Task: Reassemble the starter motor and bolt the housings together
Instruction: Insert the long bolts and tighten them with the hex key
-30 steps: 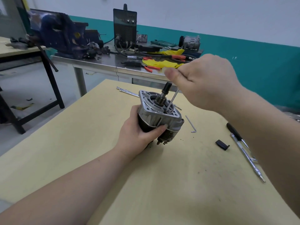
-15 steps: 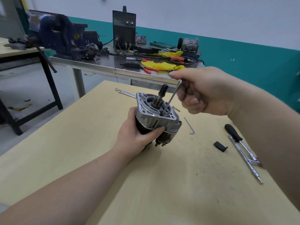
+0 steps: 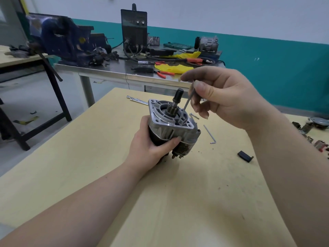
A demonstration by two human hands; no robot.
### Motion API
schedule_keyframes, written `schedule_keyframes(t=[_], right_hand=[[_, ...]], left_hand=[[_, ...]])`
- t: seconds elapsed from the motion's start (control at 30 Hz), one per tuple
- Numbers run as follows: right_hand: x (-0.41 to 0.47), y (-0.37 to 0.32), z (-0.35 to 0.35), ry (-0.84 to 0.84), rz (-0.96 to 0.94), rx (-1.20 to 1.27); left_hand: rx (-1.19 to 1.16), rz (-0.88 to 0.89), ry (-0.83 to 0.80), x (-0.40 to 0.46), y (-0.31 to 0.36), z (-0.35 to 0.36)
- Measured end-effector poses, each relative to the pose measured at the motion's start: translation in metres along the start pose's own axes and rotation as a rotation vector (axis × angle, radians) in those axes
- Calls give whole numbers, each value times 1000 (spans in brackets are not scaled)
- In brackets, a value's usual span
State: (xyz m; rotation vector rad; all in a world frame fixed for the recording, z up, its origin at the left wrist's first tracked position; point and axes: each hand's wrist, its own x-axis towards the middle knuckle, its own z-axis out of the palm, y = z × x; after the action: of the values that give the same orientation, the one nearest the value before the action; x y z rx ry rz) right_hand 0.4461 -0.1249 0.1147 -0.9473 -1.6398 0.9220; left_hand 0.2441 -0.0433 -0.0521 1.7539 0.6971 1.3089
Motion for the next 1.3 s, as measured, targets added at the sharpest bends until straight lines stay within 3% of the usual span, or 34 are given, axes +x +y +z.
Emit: schedule_keyframes(t=[0.13, 0.37, 0.47, 0.73, 0.87, 0.93, 1.1, 1.2, 1.3], right_hand=[[9, 3, -2, 15, -5, -86], [9, 6, -3, 57, -138, -495], [6, 5, 1, 152, -195, -644], [-16, 11, 43, 552, -203, -698], [-16, 9, 47, 598, -177, -701], [-15, 10, 47, 558, -142, -577], [-14, 14, 58, 502, 41, 104], [-10, 18, 66, 495, -20, 257], [-1, 10, 47, 496, -131, 726]], left_hand=[[-3, 7, 0, 0, -1, 0], [-10, 24, -13, 2, -1, -1], [-30, 27, -21, 2, -1, 0], [-36, 4, -13, 1, -1, 1], [-40, -11, 4, -1, -3, 1], [-40, -14, 10, -2, -3, 2], [-108, -75, -52, 1, 5, -3], [-149, -167, -151, 5, 12, -9], [-174, -205, -258, 11, 9, -14]])
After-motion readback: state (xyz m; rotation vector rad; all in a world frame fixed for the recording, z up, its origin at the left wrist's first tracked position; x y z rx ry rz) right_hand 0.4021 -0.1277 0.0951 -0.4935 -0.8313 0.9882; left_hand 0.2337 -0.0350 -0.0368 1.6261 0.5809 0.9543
